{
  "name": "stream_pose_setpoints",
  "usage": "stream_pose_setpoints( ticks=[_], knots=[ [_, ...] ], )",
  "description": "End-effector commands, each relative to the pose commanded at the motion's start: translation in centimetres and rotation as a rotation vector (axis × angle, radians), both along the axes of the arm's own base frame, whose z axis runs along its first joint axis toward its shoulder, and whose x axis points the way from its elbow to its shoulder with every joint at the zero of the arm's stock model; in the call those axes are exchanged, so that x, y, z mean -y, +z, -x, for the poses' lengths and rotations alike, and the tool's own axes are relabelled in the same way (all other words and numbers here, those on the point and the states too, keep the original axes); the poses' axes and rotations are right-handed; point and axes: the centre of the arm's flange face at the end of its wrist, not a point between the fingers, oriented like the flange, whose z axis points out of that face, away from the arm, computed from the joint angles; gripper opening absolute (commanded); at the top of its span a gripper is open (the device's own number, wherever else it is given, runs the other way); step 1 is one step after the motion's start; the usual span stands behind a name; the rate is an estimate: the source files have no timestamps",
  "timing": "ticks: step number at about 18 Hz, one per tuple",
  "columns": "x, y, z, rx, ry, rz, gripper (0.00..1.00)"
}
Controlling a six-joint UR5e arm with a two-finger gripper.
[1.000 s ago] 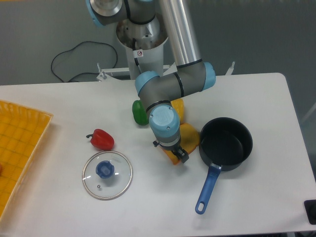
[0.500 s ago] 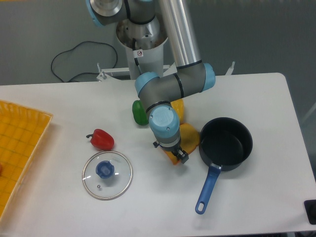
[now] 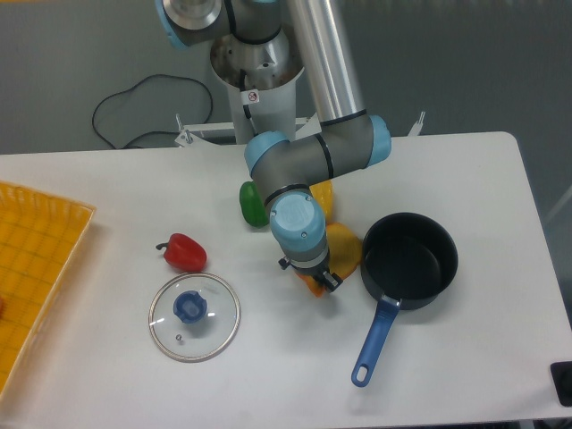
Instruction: Pick up the bread slice
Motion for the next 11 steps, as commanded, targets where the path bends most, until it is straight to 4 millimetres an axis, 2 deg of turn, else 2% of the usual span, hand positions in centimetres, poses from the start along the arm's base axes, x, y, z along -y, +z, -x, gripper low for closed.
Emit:
stream_pose_setpoints(
  ticks=[9,11],
  knots=[
    [-0.6,2.0,0.8,0.042,0.019,0.025,0.00],
    [-0.6,3.1,0.8,0.035,0.019,0.015,0.00]
  ],
)
